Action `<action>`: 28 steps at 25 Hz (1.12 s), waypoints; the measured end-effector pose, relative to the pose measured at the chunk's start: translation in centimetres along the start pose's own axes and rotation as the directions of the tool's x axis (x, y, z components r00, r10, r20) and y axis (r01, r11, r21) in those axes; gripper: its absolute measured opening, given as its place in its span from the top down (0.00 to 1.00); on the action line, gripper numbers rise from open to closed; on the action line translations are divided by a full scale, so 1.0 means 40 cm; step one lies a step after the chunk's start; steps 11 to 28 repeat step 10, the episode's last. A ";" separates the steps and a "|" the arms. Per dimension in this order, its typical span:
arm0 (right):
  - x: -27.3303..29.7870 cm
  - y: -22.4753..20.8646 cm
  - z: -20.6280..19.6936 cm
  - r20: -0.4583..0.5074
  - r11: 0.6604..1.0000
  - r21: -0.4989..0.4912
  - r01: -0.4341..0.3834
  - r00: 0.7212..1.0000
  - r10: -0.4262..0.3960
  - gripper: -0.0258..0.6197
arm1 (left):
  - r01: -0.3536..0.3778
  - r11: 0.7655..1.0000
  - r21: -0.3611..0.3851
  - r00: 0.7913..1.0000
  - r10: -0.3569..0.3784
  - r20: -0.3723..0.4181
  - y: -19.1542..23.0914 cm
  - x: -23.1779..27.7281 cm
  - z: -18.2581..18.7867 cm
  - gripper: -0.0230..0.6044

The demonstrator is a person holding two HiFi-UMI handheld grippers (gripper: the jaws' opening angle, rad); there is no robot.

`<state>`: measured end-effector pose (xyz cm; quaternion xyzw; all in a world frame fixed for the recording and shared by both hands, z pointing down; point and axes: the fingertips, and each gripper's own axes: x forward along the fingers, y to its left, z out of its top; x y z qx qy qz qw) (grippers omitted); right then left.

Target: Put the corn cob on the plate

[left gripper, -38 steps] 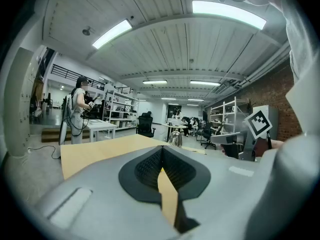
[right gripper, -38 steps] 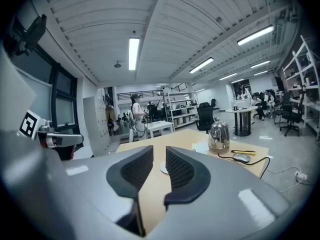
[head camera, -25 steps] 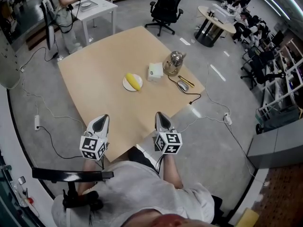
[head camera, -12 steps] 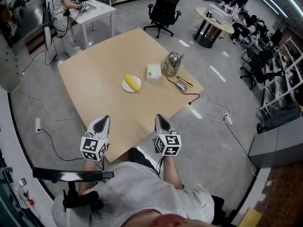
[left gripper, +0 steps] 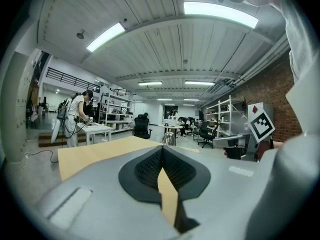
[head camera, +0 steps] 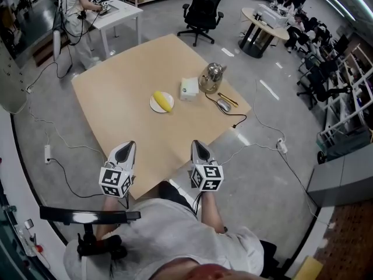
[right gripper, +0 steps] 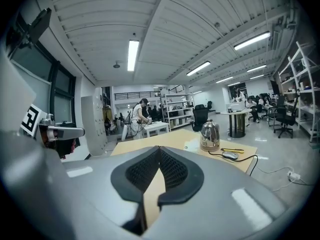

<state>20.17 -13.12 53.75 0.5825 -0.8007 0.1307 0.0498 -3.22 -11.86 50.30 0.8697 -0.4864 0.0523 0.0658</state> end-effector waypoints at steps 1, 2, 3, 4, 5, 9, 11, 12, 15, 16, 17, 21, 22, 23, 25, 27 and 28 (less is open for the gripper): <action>-0.001 -0.002 -0.001 -0.001 1.000 0.001 0.000 1.000 0.000 0.95 | 0.001 1.000 0.000 1.000 -0.001 -0.001 -0.002 0.001 -0.001 0.93; -0.002 -0.005 -0.002 -0.002 1.000 0.002 0.001 1.000 -0.001 0.95 | 0.002 1.000 0.000 1.000 -0.002 -0.002 -0.005 0.002 -0.002 0.93; -0.002 -0.007 -0.004 -0.003 1.000 0.002 0.001 1.000 -0.001 0.95 | 0.003 1.000 0.001 1.000 -0.003 -0.003 -0.007 0.003 -0.003 0.93; -0.003 -0.009 -0.006 -0.004 1.000 0.003 0.002 1.000 -0.002 0.95 | 0.004 1.000 0.002 1.000 -0.004 -0.004 -0.009 0.003 -0.005 0.93; -0.004 -0.010 -0.007 -0.005 1.000 0.004 0.002 1.000 -0.002 0.95 | 0.004 1.000 0.002 1.000 -0.004 -0.005 -0.011 0.003 -0.005 0.93; -0.004 -0.011 -0.004 -0.006 1.000 0.003 -0.001 1.000 0.001 0.95 | 0.005 1.000 -0.001 1.000 -0.005 -0.003 -0.014 0.002 -0.002 0.93; -0.003 -0.012 -0.003 -0.006 1.000 0.003 -0.001 1.000 0.001 0.95 | 0.006 1.000 -0.001 1.000 -0.006 -0.002 -0.016 0.002 0.000 0.93; -0.003 -0.012 -0.003 -0.006 1.000 0.003 -0.001 1.000 0.001 0.95 | 0.006 1.000 -0.001 1.000 -0.006 -0.002 -0.016 0.002 0.000 0.93; -0.003 -0.012 -0.003 -0.006 1.000 0.003 -0.001 1.000 0.001 0.95 | 0.006 1.000 -0.001 1.000 -0.006 -0.002 -0.016 0.002 0.000 0.93; -0.003 -0.012 -0.003 -0.006 1.000 0.003 -0.001 1.000 0.001 0.95 | 0.006 1.000 -0.001 1.000 -0.006 -0.002 -0.016 0.002 0.000 0.93; -0.003 -0.012 -0.003 -0.006 1.000 0.003 -0.001 1.000 0.001 0.95 | 0.006 1.000 -0.001 1.000 -0.006 -0.002 -0.016 0.002 0.000 0.93; -0.003 -0.012 -0.003 -0.006 1.000 0.003 -0.001 1.000 0.001 0.95 | 0.006 1.000 -0.001 1.000 -0.006 -0.002 -0.016 0.002 0.000 0.93; -0.003 -0.012 -0.003 -0.006 1.000 0.003 -0.001 1.000 0.001 0.95 | 0.006 1.000 -0.001 1.000 -0.006 -0.002 -0.016 0.002 0.000 0.93; -0.003 -0.012 -0.003 -0.006 1.000 0.003 -0.001 1.000 0.001 0.95 | 0.006 1.000 -0.001 1.000 -0.006 -0.002 -0.016 0.002 0.000 0.93; -0.003 -0.012 -0.003 -0.006 1.000 0.003 -0.001 1.000 0.001 0.95 | 0.006 1.000 -0.001 1.000 -0.006 -0.002 -0.016 0.002 0.000 0.93; -0.003 -0.012 -0.003 -0.006 1.000 0.003 -0.001 1.000 0.001 0.95 | 0.006 1.000 -0.001 1.000 -0.006 -0.002 -0.016 0.002 0.000 0.93; -0.003 -0.012 -0.003 -0.006 1.000 0.003 -0.001 1.000 0.001 0.95 | 0.006 1.000 -0.001 1.000 -0.006 -0.002 -0.016 0.002 0.000 0.93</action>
